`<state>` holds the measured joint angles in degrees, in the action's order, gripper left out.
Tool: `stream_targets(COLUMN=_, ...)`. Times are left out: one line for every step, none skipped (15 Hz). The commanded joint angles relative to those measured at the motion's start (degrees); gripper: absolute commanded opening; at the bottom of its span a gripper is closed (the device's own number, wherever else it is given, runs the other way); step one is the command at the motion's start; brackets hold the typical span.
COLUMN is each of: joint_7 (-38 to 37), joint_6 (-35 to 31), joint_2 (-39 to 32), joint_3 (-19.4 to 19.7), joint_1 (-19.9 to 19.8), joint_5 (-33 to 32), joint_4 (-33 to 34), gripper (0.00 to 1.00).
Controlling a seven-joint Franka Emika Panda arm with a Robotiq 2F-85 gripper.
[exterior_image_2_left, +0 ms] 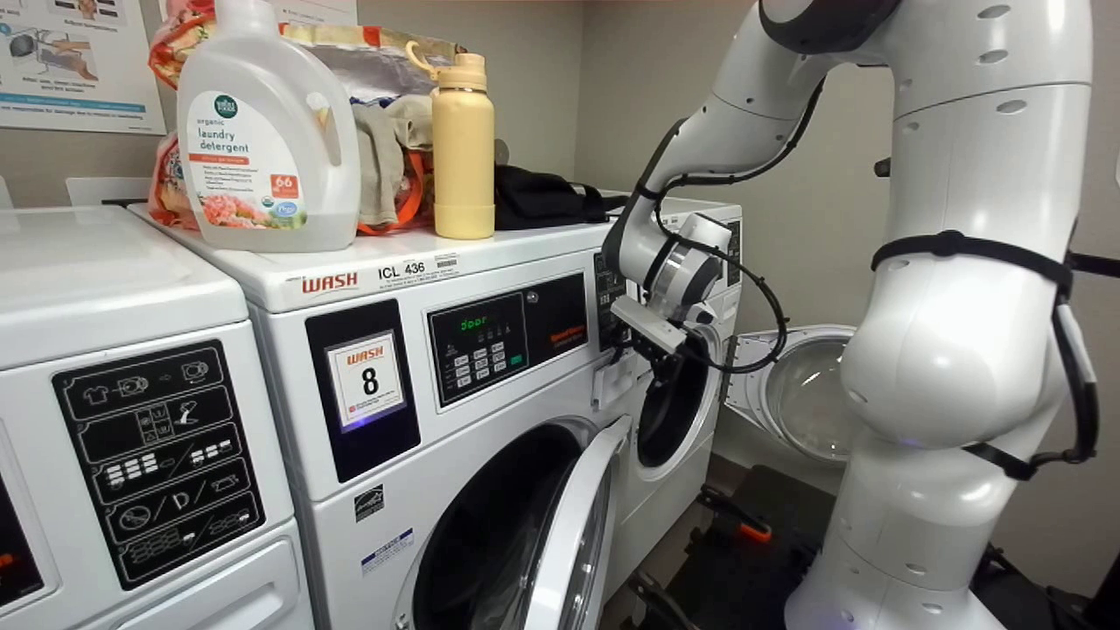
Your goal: Pull the tray of the washing machine
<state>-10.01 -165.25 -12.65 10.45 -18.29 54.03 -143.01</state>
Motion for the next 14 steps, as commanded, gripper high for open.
stream_targets(joint_7=-2.54, joint_6=5.62, joint_2=-3.51, joint_3=-0.84, joint_1=1.3, joint_5=-3.16, joint_4=3.39, gripper=1.0)
stream_targets(joint_7=-3.02, joint_6=5.79, joint_2=-3.32, joint_3=-0.55, joint_1=1.34, joint_5=-3.99, joint_4=3.41, gripper=1.0)
stream_targets(joint_7=-3.1, joint_6=6.35, joint_2=-3.24, joint_3=-0.28, joint_1=1.29, joint_5=-4.72, joint_4=3.46, gripper=1.0)
stream_targets(joint_7=-3.43, joint_6=6.94, joint_2=-3.03, joint_3=0.09, joint_1=1.38, joint_5=-5.59, joint_4=3.33, gripper=1.0)
stream_targets(joint_7=-3.92, joint_6=7.94, joint_2=-2.73, joint_3=1.3, joint_1=2.08, joint_5=-6.47, joint_4=3.34, gripper=1.0)
stream_targets(joint_7=-4.88, joint_6=8.99, joint_2=-2.52, joint_3=1.92, joint_1=2.14, joint_5=-7.72, joint_4=3.39, gripper=1.0)
stream_targets(joint_7=-5.67, joint_6=10.15, joint_2=-1.91, joint_3=2.53, joint_1=2.02, joint_5=-9.12, joint_4=3.29, gripper=1.0)
stream_targets(joint_7=-6.52, joint_6=11.41, joint_2=-1.5, joint_3=3.02, joint_1=1.97, joint_5=-10.49, joint_4=3.35, gripper=1.0)
stream_targets(joint_7=-7.48, joint_6=12.53, joint_2=-1.28, joint_3=3.4, joint_1=1.95, joint_5=-11.84, joint_4=3.51, gripper=1.0)
stream_targets(joint_7=-8.48, joint_6=14.18, joint_2=-0.99, joint_3=3.88, joint_1=1.82, joint_5=-13.42, joint_4=3.66, gripper=1.0)
stream_targets(joint_7=-9.34, joint_6=15.76, joint_2=-0.89, joint_3=4.25, joint_1=1.68, joint_5=-14.83, joint_4=3.92, gripper=1.0)
stream_targets(joint_7=-10.39, joint_6=17.2, joint_2=-0.93, joint_3=4.59, joint_1=1.68, joint_5=-16.35, joint_4=4.19, gripper=1.0)
stream_targets(joint_7=-10.97, joint_6=18.36, joint_2=-0.82, joint_3=4.63, joint_1=1.64, joint_5=-17.21, joint_4=4.42, gripper=1.0)
stream_targets(joint_7=-11.43, joint_6=19.48, joint_2=-0.85, joint_3=4.64, joint_1=1.54, joint_5=-17.99, joint_4=4.63, gripper=1.0)
